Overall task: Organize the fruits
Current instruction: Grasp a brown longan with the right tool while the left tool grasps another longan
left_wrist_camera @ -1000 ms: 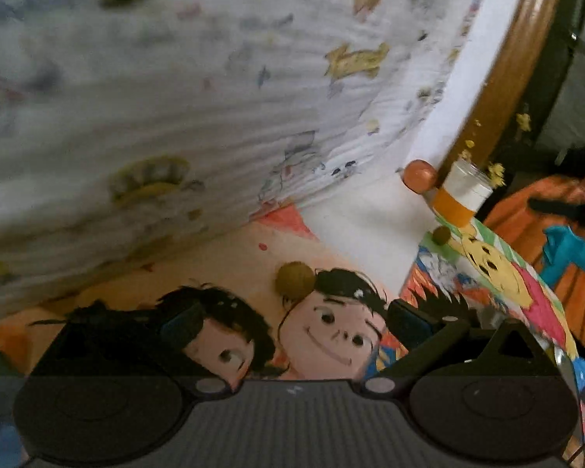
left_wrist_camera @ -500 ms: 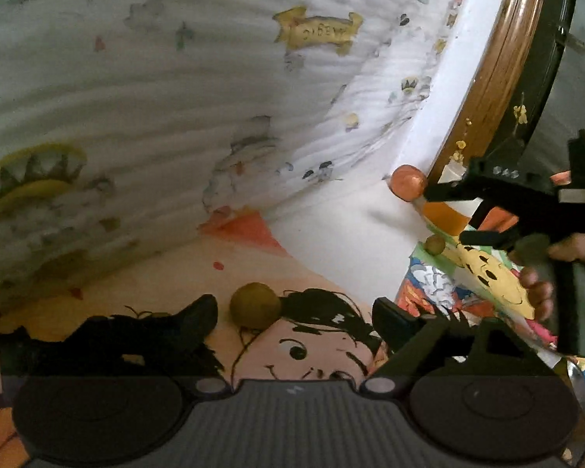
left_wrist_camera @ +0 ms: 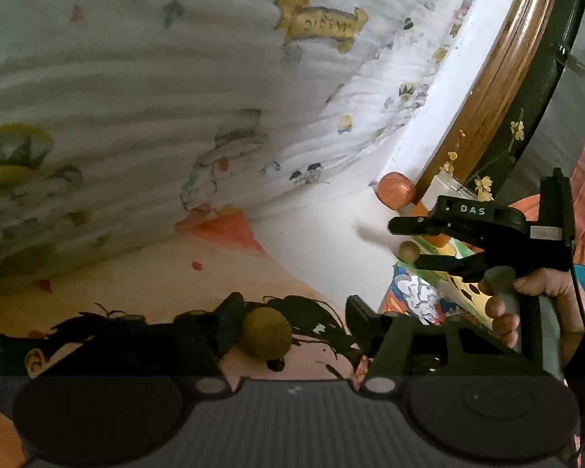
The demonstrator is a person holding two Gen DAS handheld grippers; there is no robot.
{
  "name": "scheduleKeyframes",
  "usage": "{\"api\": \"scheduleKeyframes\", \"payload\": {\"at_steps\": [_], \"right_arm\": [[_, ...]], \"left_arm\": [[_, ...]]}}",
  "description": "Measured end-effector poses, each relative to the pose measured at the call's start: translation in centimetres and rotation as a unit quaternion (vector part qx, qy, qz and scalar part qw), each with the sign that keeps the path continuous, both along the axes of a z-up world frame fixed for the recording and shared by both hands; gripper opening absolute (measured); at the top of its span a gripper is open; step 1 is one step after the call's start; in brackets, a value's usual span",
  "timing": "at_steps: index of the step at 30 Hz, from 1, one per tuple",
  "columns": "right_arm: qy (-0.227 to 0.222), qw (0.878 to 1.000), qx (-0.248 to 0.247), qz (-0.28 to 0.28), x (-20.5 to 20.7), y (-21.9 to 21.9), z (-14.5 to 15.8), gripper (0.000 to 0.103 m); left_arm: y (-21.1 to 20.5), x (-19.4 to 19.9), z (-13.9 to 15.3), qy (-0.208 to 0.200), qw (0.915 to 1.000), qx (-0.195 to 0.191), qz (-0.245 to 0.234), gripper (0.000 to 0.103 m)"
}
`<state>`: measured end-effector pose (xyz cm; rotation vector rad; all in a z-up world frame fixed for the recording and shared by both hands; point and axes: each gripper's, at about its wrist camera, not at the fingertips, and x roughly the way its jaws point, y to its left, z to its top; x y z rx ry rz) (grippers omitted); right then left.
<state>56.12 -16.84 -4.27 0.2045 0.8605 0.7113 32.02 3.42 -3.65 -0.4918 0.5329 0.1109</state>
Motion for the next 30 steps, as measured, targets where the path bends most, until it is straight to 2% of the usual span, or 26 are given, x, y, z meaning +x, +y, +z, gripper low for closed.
{"api": "scheduleKeyframes", "payload": {"at_steps": [7, 12, 20, 25, 29, 30], "right_arm": [[-0.006, 1.0, -0.002, 0.019, -0.1, 1.6, -0.1, 0.075], [-0.009, 1.0, 0.002, 0.01, 0.4, 1.8, 0.0, 0.075], [-0.006, 1.0, 0.008, -0.03, 1.9, 1.2, -0.2, 0.075], [-0.028, 0.999, -0.003, -0.019, 2.1, 2.2, -0.4, 0.074], [-0.046, 0.999, -0.012, -0.007, 2.0, 3.3, -0.5, 0.068], [-0.049, 0.999, -0.015, -0.003, 2.0, 3.6, -0.6, 0.063]], "left_arm": [[0.1, 0.2, -0.3, -0.005, 0.9998, -0.016, -0.006, 0.056], [0.2, 0.4, -0.6, -0.008, 0.9994, -0.029, -0.015, 0.052], [-0.5, 2.2, -0.6, 0.002, 0.9993, -0.013, -0.036, 0.044], [-0.1, 2.0, -0.9, 0.0, 0.9991, -0.023, -0.035, 0.039], [0.4, 1.7, -1.0, -0.003, 0.9988, -0.035, -0.033, 0.037], [0.5, 1.5, -1.1, -0.004, 0.9988, -0.038, -0.032, 0.037]]}}
